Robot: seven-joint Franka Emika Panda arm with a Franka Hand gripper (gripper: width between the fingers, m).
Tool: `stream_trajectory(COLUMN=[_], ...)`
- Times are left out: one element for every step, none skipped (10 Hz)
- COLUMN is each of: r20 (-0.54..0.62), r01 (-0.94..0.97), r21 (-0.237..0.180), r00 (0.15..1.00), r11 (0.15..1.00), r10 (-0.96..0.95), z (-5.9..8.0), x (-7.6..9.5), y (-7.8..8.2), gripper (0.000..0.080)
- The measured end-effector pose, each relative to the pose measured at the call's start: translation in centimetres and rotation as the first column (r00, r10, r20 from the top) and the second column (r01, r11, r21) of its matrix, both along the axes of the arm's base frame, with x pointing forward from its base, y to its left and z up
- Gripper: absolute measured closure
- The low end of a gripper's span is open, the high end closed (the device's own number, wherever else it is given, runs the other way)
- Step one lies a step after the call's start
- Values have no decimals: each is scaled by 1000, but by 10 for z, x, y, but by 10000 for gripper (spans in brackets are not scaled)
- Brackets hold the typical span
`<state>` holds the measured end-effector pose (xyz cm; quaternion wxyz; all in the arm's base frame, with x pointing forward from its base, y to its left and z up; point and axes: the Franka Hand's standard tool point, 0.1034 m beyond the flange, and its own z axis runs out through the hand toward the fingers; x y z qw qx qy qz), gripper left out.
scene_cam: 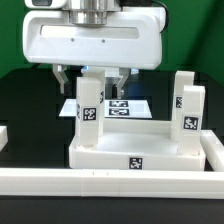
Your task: Assemble desk
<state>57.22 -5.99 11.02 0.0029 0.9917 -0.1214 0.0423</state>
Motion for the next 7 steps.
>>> stream_trajectory(r20=[-5,-10,-17,-26,-31,-33,-38], r01=[-106,-184,-271,-348,-397,-412,-476], r21=[-13,-24,-36,-45,-49,-50,-54], r00=[994,983,962,937,918,911,879], r11=[994,983,962,936,917,910,878], r10=[106,183,271,347,395,411,475], z=[0,0,1,1,1,1,1], x=[0,0,0,0,0,0,-1], y=[-1,-1,-1,-2,-3,-3,-6], gripper=[151,151,151,151,151,151,151])
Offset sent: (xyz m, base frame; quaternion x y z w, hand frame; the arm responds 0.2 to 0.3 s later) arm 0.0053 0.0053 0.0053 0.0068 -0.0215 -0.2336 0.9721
